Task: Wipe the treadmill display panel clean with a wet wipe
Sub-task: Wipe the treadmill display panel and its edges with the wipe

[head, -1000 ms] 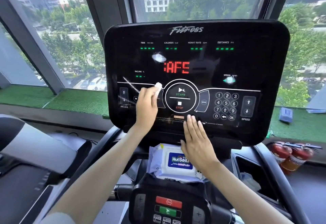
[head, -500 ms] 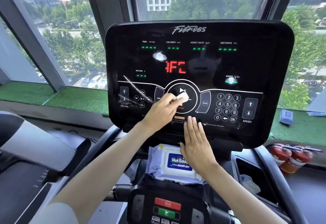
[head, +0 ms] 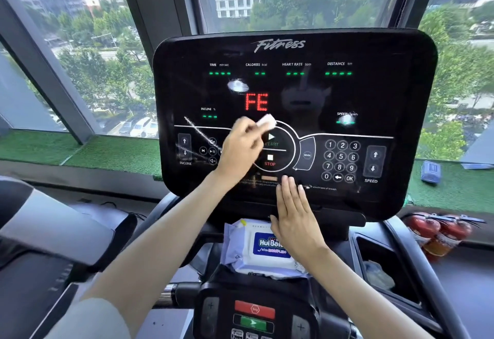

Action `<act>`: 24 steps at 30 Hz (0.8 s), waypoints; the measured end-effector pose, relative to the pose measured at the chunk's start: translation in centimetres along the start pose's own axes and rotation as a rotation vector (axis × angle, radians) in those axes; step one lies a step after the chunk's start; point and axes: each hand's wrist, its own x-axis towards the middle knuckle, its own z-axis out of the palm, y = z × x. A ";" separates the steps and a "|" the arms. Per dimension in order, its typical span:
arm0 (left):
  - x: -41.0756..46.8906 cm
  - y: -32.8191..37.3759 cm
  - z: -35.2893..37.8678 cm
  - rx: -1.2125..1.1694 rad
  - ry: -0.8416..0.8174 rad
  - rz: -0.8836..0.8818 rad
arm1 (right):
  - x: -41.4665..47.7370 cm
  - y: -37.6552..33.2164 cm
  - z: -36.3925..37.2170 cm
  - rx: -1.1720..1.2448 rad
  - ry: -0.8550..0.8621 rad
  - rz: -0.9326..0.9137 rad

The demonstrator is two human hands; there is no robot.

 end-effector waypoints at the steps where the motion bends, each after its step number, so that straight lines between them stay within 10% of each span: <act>1: 0.2 0.3 0.3 -0.034 0.050 -0.078 | 0.0 0.0 0.0 0.000 0.001 0.001; 6: -2.4 1.7 1.3 0.053 -0.340 0.384 | -0.1 0.2 0.1 0.006 -0.010 -0.003; 12: 0.7 1.7 0.9 -0.085 -0.002 -0.033 | -0.1 0.0 0.0 -0.002 -0.019 0.002; 17: -2.5 2.7 1.6 0.115 -0.331 0.400 | -0.1 0.2 -0.1 0.001 -0.014 -0.011; 24: 1.7 2.9 1.4 -0.049 0.114 -0.120 | -0.1 0.2 -0.3 -0.015 -0.036 -0.007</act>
